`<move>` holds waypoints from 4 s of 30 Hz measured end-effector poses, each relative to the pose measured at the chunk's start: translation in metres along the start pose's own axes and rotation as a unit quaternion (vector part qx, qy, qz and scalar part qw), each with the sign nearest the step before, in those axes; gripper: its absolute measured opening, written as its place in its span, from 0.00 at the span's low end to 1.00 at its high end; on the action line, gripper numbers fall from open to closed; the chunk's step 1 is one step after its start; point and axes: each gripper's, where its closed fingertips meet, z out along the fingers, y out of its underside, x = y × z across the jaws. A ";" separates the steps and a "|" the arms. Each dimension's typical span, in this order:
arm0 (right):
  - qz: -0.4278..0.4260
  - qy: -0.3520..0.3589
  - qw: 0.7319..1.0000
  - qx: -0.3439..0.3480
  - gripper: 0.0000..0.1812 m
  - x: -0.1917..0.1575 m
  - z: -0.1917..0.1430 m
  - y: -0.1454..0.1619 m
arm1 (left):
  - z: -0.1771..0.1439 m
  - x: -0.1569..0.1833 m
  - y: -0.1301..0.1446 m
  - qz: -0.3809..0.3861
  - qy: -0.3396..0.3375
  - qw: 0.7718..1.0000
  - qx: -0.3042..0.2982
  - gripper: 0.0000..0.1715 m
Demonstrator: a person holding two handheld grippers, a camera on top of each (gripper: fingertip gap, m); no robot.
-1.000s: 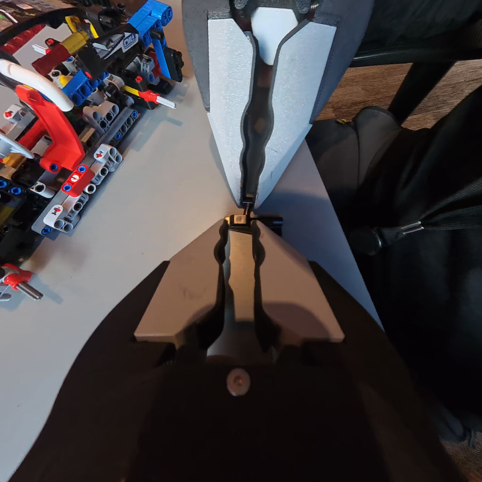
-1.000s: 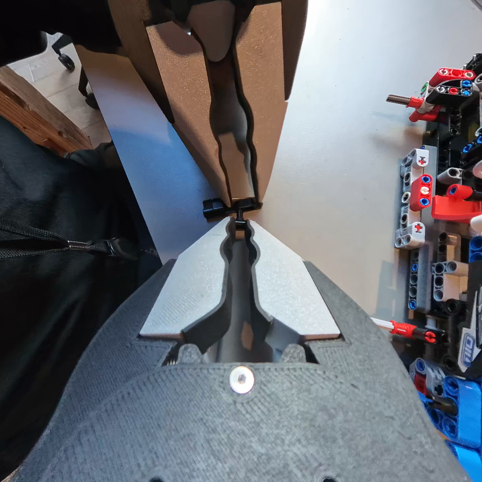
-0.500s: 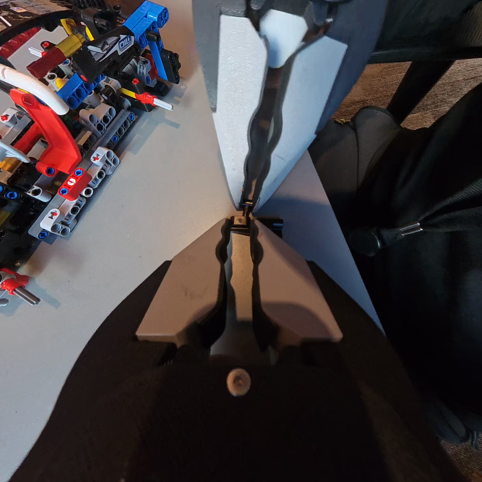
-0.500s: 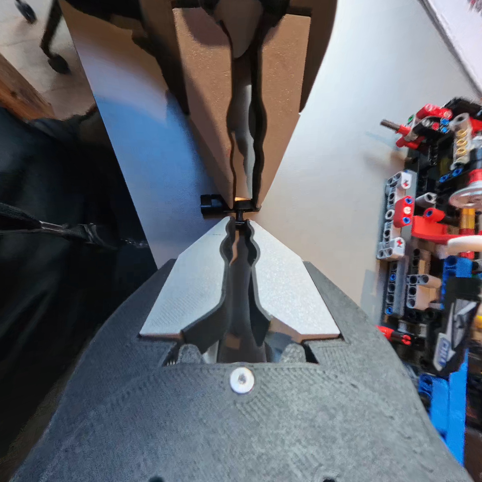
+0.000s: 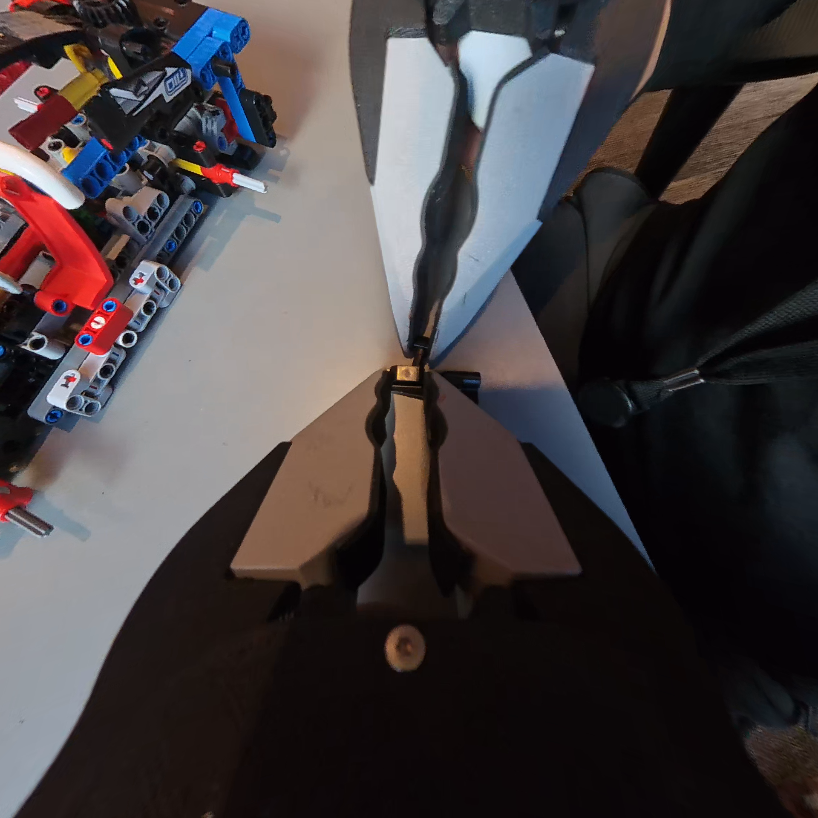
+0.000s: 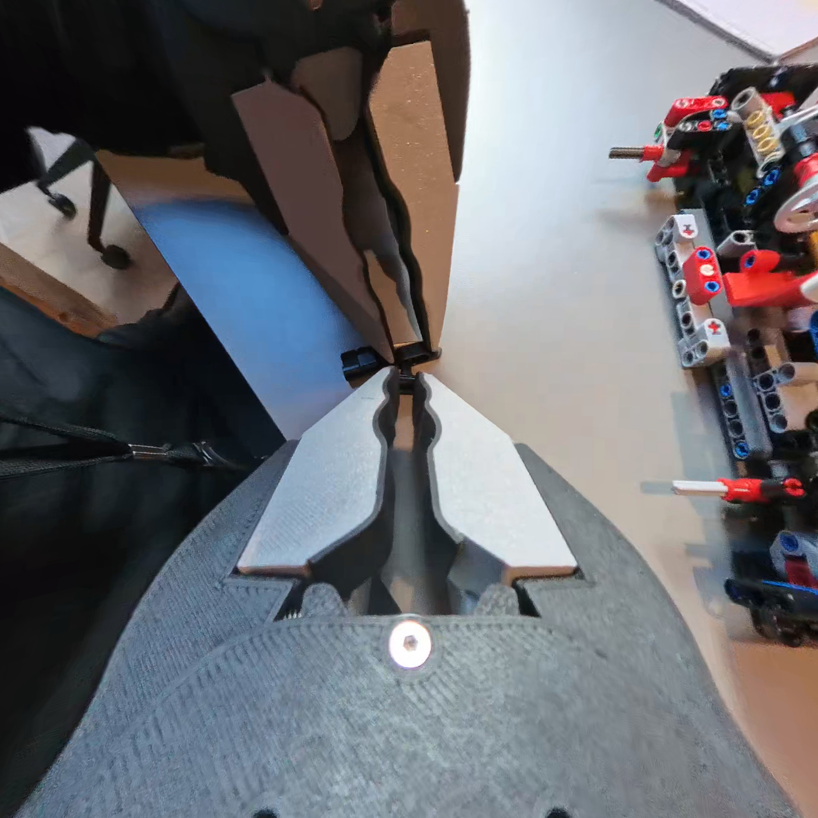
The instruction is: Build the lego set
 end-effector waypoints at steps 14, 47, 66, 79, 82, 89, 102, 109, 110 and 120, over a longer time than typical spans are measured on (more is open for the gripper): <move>-0.112 0.082 0.990 0.005 0.03 -0.008 -0.001 0.001 | 0.000 0.008 0.001 0.034 0.045 0.998 0.000 0.07; 0.067 0.177 0.981 0.051 0.03 -0.024 -0.050 0.040 | 0.029 0.035 -0.026 0.151 0.152 0.977 -0.001 0.07; 0.083 0.179 0.977 0.081 0.02 -0.022 -0.049 0.040 | 0.039 0.041 -0.035 0.207 0.192 0.959 0.003 0.07; 0.042 0.202 0.978 0.039 0.03 -0.020 -0.049 0.042 | 0.039 0.043 -0.036 0.213 0.197 0.957 0.004 0.07; 0.035 0.199 0.979 0.028 0.03 -0.022 -0.049 0.042 | 0.040 0.043 -0.035 0.215 0.196 0.957 0.005 0.07; 0.027 0.210 0.977 0.011 0.02 -0.024 -0.049 0.041 | 0.040 0.044 -0.036 0.221 0.197 0.955 0.006 0.07; 0.028 0.221 0.975 0.000 0.02 -0.024 -0.048 0.044 | 0.039 0.046 -0.035 0.228 0.202 0.952 0.007 0.07; 0.042 0.217 0.975 0.027 0.02 -0.025 -0.050 0.040 | 0.039 0.046 -0.035 0.227 0.203 0.952 0.006 0.07; 0.041 0.216 0.975 0.027 0.02 -0.025 -0.050 0.041 | 0.039 0.046 -0.035 0.227 0.203 0.952 0.006 0.07; 0.039 0.213 0.976 0.025 0.02 -0.025 -0.049 0.042 | 0.039 0.047 -0.035 0.226 0.206 0.952 0.005 0.06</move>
